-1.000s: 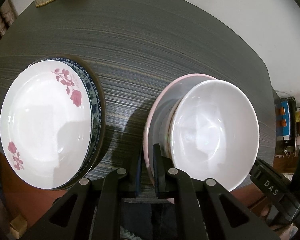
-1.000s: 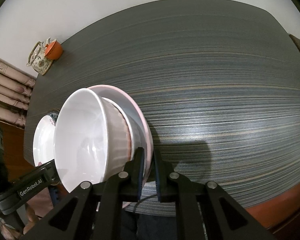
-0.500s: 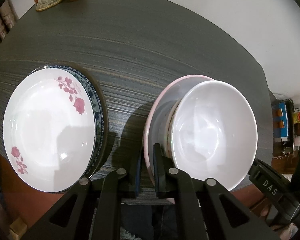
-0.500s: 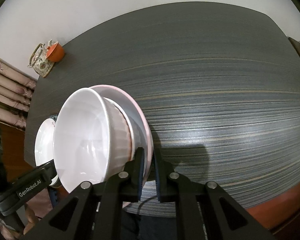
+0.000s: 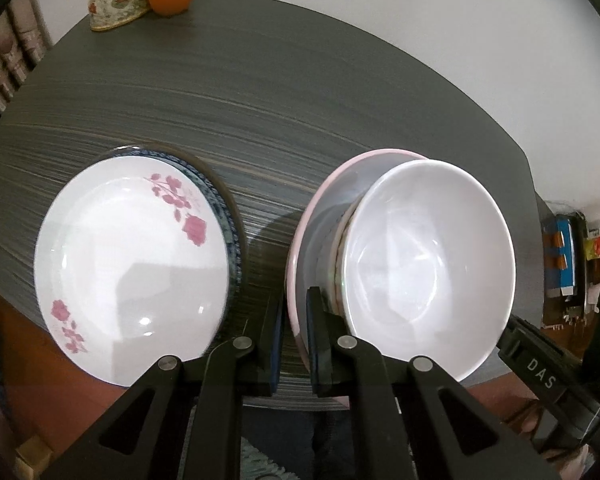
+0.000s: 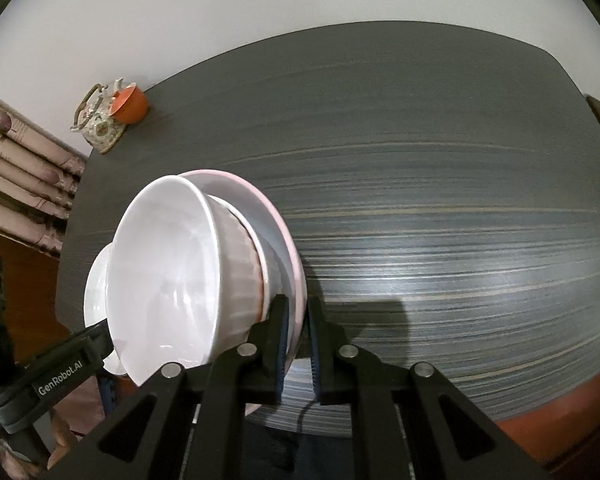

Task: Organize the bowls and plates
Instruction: 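Carry the nested bowls with both tools over the plate stack and lower them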

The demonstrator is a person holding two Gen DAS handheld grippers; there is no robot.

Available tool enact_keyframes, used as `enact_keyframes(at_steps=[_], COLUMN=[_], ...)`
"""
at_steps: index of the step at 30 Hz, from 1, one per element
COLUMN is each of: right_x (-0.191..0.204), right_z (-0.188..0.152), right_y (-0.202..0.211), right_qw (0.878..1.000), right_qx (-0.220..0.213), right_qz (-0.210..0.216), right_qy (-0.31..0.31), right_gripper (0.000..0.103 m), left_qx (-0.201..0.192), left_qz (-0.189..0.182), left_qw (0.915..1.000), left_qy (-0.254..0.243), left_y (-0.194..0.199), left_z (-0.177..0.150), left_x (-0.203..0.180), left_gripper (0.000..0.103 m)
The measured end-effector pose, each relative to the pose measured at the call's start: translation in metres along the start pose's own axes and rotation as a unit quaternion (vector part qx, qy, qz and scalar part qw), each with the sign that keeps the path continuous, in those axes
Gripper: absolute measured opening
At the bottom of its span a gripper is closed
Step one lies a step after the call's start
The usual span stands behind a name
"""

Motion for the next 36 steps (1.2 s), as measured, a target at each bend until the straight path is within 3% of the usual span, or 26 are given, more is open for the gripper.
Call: enact_keyframes(at_steps=[20, 36], right_x=[0.082, 0.143], right_z=[-0.009, -0.037], right_y=[0.013, -0.017], right_qw=[0.997, 0.993], right_qx=[0.003, 0.041], right_qz=[0.029, 0.034], right_qy=[0.068, 0.109], right_gripper=[0.010, 0.010], left_qx=[-0.041, -0.042], left_qz=[0.033, 0.055], left_qw=[0.9970, 0.9920], left_qy=[0.056, 0.105], left_y=[0.049, 0.061], left_z=[-0.001, -0.015], left_x=[0.065, 0.134], left_gripper=[0.007, 0.007])
Point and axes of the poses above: each gripper's, at about its wrist camera, not at the fingertips, and y roughly against the way its jaws point, x to its left, z to its top, the point moved 7 cm from there along -y, roughly the way its jaws point, and after that the axes turned 9 degrees about -y, right-handed, at the moved point
